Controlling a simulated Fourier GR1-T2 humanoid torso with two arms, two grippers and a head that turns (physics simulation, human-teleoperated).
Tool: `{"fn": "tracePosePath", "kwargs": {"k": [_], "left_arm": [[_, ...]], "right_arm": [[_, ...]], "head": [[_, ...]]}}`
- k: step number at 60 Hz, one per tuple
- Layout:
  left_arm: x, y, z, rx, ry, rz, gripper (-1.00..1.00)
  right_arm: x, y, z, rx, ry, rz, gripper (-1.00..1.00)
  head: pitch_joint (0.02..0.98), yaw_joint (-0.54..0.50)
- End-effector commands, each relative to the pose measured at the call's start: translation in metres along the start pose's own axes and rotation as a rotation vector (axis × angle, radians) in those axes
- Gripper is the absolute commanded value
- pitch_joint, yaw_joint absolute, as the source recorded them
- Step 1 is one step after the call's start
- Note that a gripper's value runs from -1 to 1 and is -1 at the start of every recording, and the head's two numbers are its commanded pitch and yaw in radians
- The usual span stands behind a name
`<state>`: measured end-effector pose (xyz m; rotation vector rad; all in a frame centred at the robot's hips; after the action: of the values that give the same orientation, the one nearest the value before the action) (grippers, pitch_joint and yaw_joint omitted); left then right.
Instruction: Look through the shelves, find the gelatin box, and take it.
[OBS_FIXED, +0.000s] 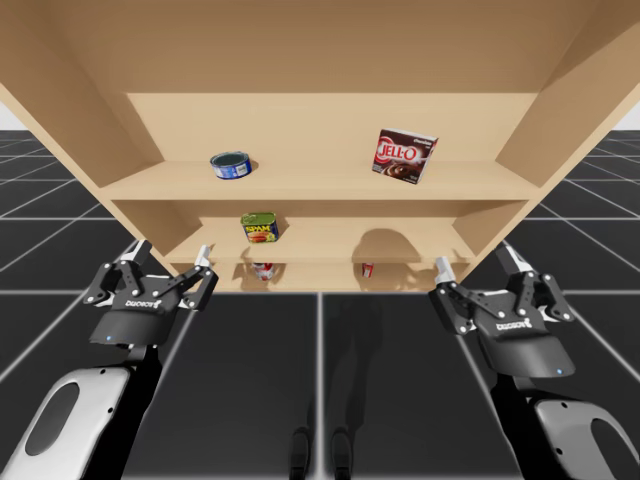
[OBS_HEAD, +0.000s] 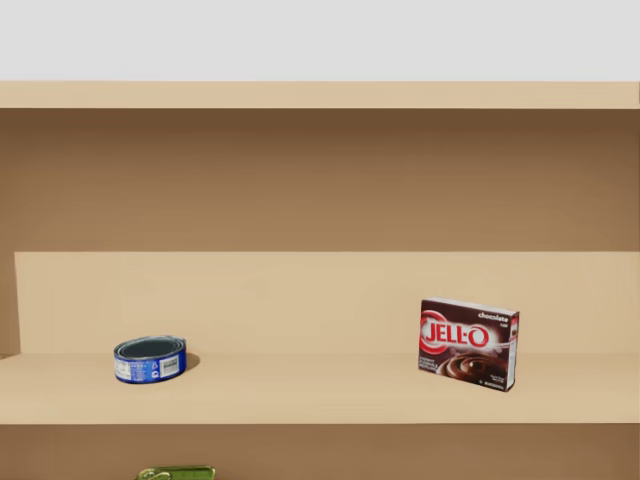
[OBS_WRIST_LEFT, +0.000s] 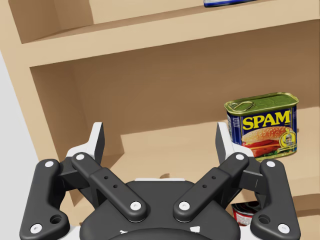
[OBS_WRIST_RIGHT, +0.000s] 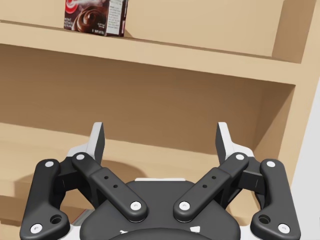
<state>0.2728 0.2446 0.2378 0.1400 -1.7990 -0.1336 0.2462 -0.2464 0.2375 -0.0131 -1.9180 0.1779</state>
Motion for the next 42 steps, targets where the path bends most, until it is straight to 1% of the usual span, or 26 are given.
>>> {"fn": "tracePosePath", "kwargs": {"k": [1, 2, 3, 6, 9, 13, 17, 28, 29, 42], "left_arm": [[-0.0001, 0.0000, 0.0001, -0.001, 0.002, -0.002, -1.00], [-0.0002, 0.0001, 0.0000, -0.001, 0.003, -0.002, -1.00], [-0.0005, 0.0002, -0.0002, 0.000, 0.005, -0.003, -1.00], [-0.0009, 0.0006, -0.0006, 0.001, 0.008, -0.004, -1.00], [-0.0010, 0.0013, -0.0009, 0.004, 0.010, -0.002, -1.00], [-0.0011, 0.0017, -0.0011, 0.005, 0.012, 0.000, -1.00], [-0.0014, 0.0022, -0.0012, 0.006, 0.013, -0.002, -1.00], [-0.0015, 0.0041, -0.0020, 0.011, 0.019, 0.001, -1.00], [-0.0014, 0.0042, -0.0020, 0.011, 0.019, 0.001, -1.00], [-0.0019, 0.0034, -0.0023, 0.006, 0.022, -0.004, -1.00]], "right_arm": [[-0.0004, 0.0007, 0.0019, -0.019, -0.009, -0.041, -1.00], [0.0006, 0.0006, 0.0026, 0.000, -0.001, -0.026, -1.00], [0.0007, 0.0001, 0.0022, -0.002, -0.002, -0.024, -1.00], [0.0013, -0.0005, -0.0001, 0.006, 0.015, -0.050, -1.00], [0.0017, -0.0015, 0.0000, 0.026, 0.038, -0.043, -1.00], [0.0025, -0.0013, 0.0001, 0.025, 0.035, -0.052, -1.00], [0.0032, -0.0013, 0.0002, 0.022, 0.031, -0.049, -1.00], [0.0029, -0.0008, 0.0001, 0.020, 0.032, -0.045, -1.00], [0.0029, -0.0006, 0.0002, 0.020, 0.033, -0.043, -1.00], [0.0023, -0.0021, 0.0000, 0.017, 0.036, -0.035, -1.00]], "head": [[0.098, 0.00], [0.100, 0.00], [0.102, 0.00], [0.109, 0.00], [0.128, 0.00], [0.153, 0.00], [0.206, 0.00], [0.304, -0.01], [0.327, 0.00], [0.472, -0.02]]}}
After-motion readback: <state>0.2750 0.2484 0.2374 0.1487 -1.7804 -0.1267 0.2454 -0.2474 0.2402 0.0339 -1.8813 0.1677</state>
